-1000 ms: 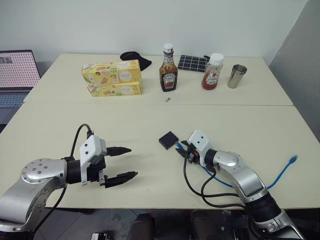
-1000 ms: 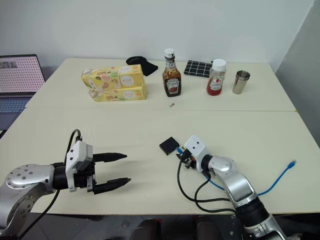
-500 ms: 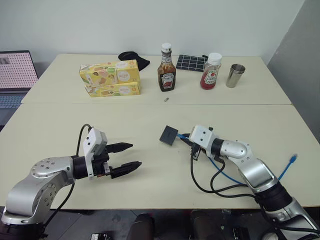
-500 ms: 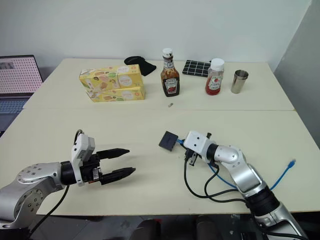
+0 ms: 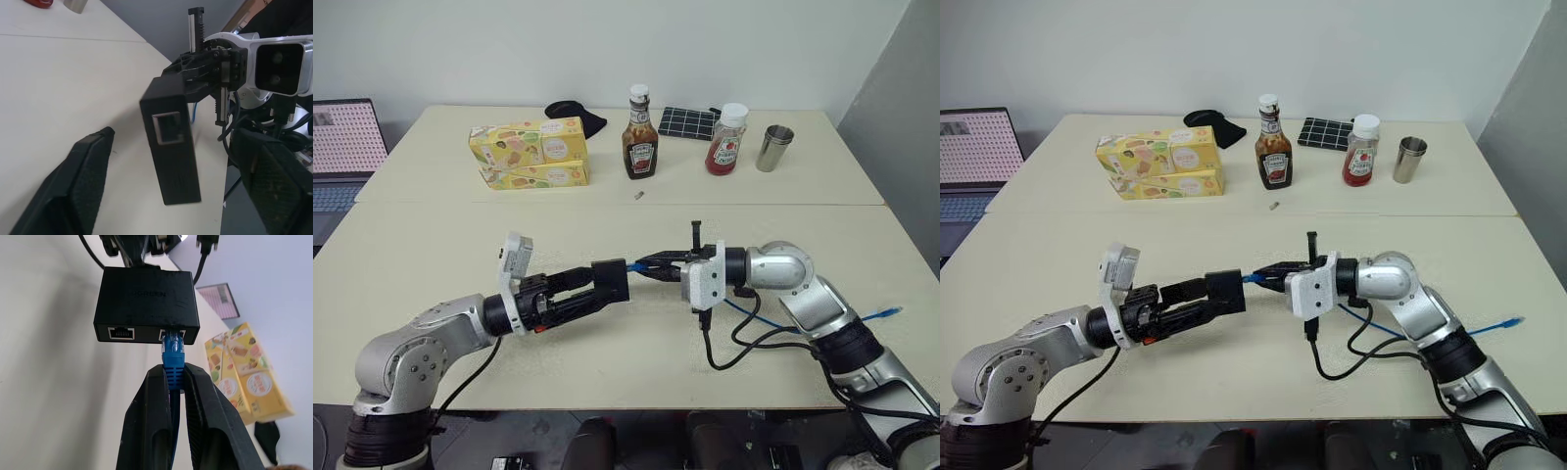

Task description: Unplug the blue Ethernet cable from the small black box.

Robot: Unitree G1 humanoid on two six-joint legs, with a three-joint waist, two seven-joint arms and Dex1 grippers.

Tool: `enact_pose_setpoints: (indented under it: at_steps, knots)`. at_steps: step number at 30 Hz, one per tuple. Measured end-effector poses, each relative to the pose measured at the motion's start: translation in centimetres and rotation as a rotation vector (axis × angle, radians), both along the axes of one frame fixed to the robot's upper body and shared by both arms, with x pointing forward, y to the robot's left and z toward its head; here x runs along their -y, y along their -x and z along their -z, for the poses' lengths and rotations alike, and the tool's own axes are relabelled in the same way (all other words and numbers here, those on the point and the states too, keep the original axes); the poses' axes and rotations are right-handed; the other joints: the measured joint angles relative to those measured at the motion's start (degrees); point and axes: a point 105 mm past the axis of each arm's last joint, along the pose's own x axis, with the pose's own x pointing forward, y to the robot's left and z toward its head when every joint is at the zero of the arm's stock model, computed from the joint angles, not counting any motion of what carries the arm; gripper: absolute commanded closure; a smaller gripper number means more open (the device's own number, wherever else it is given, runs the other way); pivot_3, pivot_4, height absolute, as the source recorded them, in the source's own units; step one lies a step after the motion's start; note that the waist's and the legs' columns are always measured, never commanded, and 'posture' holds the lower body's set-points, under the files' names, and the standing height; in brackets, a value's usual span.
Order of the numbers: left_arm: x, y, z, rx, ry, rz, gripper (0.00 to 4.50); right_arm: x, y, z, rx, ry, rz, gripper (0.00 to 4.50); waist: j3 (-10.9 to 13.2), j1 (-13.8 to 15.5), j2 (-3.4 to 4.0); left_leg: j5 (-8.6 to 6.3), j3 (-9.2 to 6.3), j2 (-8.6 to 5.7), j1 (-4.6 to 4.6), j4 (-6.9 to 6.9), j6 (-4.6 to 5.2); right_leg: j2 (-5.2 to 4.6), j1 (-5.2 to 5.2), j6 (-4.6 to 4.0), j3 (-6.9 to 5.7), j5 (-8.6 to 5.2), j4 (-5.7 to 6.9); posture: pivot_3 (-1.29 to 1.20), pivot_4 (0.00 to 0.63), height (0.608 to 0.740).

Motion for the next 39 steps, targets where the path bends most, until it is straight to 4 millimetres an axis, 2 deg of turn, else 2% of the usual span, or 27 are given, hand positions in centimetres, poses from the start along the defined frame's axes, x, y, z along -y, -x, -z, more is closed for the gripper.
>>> enact_pose_setpoints:
  at_steps: [10,12,15,17,25,31,37,39]
  knots:
    - [0.1,0.0,0.0,-0.011,0.011,-0.001,3.5,-0.1,-0.2,0.2,0.059,-0.005,-0.017,4.39,0.0,0.0,0.0,0.01,0.0,0.0,0.0,0.0,-0.01,-0.01,0.0,0.0,0.0,0.0,0.0,0.0,0.15,0.74]
    - [0.1,0.0,-0.1,-0.011,0.014,0.001,3.72,-0.1,-0.3,0.2,0.068,-0.007,-0.02,4.39,0.0,0.0,0.0,0.0,0.01,0.0,0.0,0.0,-0.01,-0.01,0.0,0.0,0.0,0.0,0.0,0.0,0.15,0.74]
    - [0.1,0.1,-0.1,-0.012,0.015,0.003,3.73,-0.1,-0.2,0.2,0.096,-0.002,-0.026,4.39,0.0,0.0,0.0,0.01,0.01,-0.01,0.0,0.0,-0.01,-0.01,0.0,0.0,0.01,0.0,0.0,0.0,0.15,0.74]
    - [0.1,0.1,-0.1,-0.013,0.016,0.005,3.73,-0.1,-0.2,0.2,0.116,0.003,-0.031,3.67,0.0,0.0,0.0,0.01,0.01,-0.01,0.0,0.0,-0.01,-0.01,0.0,0.0,0.01,0.0,0.0,0.0,0.15,0.74]
    - [-0.4,-0.4,0.7,-0.026,0.004,-0.01,3.73,0.2,0.0,0.2,0.117,0.024,-0.048,1.77,0.0,0.0,0.0,0.0,0.0,-0.01,0.0,0.0,-0.01,-0.01,0.0,0.0,0.01,0.0,0.0,0.0,0.15,0.74]
    - [-0.3,-0.8,1.7,0.087,-0.1,0.041,3.73,2.4,0.8,0.5,-0.202,0.053,0.013,1.76,0.0,0.2,0.01,0.0,-0.06,-0.02,-0.02,0.0,0.01,-0.05,0.04,-0.01,0.01,0.0,-0.04,0.0,0.15,0.74]
    - [0.3,-1.2,2.3,0.233,-0.175,0.117,3.73,2.3,1.2,1.1,-0.61,-0.04,0.093,1.76,0.0,0.1,0.01,-0.01,-0.05,-0.03,-0.03,-0.02,0.01,-0.02,-0.01,-0.02,0.0,0.0,-0.02,0.0,0.15,0.74]
    - [0.7,-1.0,2.1,0.267,-0.15,0.143,3.73,1.5,1.1,0.8,-0.774,-0.138,0.112,1.76,0.0,-0.1,0.01,-0.01,-0.06,0.01,-0.03,-0.02,0.01,-0.02,-0.02,-0.02,0.01,0.0,-0.01,0.0,0.15,0.74]
